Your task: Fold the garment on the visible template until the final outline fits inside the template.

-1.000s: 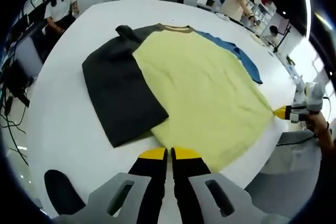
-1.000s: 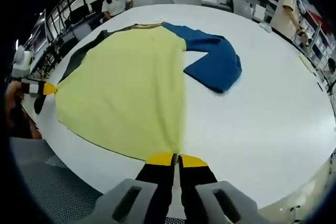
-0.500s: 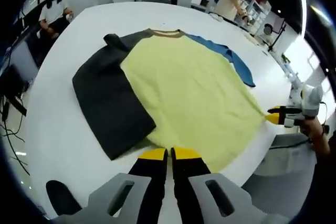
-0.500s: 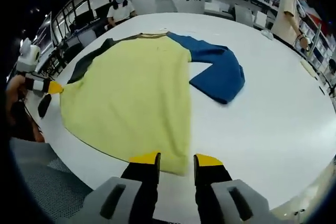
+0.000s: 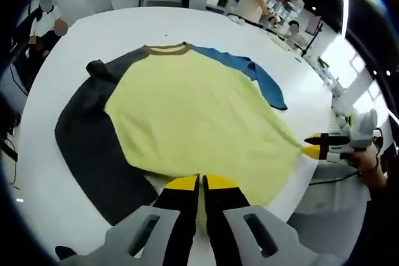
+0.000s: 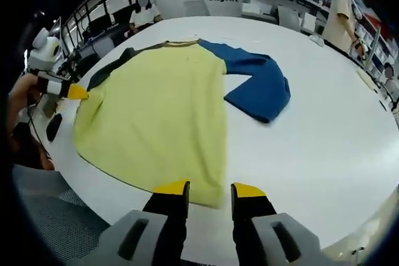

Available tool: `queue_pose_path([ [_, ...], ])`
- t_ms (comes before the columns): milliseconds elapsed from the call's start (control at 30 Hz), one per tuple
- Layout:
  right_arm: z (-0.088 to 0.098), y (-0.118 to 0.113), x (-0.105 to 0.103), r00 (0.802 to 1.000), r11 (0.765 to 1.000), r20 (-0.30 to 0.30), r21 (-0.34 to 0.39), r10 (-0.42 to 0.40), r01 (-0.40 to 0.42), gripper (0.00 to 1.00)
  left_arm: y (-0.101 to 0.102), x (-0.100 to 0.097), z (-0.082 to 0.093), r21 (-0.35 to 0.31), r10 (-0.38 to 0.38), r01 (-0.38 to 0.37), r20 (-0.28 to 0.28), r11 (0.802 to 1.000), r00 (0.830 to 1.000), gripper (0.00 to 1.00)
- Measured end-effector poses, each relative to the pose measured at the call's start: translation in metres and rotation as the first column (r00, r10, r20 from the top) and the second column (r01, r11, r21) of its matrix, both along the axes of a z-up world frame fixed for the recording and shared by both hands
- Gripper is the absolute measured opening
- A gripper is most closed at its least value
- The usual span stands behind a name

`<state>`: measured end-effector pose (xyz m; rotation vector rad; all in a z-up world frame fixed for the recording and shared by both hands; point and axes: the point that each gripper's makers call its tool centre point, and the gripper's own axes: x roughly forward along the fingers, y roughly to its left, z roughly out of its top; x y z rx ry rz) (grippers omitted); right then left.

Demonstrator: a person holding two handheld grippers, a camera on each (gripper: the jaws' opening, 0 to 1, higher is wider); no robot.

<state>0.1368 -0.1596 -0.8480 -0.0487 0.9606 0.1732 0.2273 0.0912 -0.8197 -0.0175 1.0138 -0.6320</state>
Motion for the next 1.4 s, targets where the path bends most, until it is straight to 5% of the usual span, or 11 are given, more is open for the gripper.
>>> queue_pose_path([
  [333, -0.001, 0.0, 0.0, 1.0, 1.0, -0.002, 0.001, -0.003, 0.003, 0.23, -0.019, 0.008, -0.019, 0.001, -0.037, 0.037, -0.017, 0.999, 0.999, 0.0],
  [767, 0.007, 0.009, 0.003, 0.999, 0.999, 0.035, 0.039, 0.023, -0.024, 0.39, -0.025, 0.01, -0.037, 0.059, -0.073, 0.073, -0.002, 0.996, 0.997, 0.01],
  [1133, 0.028, 0.041, 0.005, 0.985, 0.98, 0.124, 0.143, 0.119, -0.137, 0.8, -0.025, 0.01, -0.041, 0.049, -0.076, 0.075, 0.015, 0.996, 0.997, 0.09],
  [1400, 0.035, 0.052, 0.005, 0.977, 0.968, 0.148, 0.177, 0.151, -0.176, 0.93, -0.029, 0.009, -0.04, 0.033, -0.092, 0.092, 0.021, 0.995, 0.996, 0.19],
])
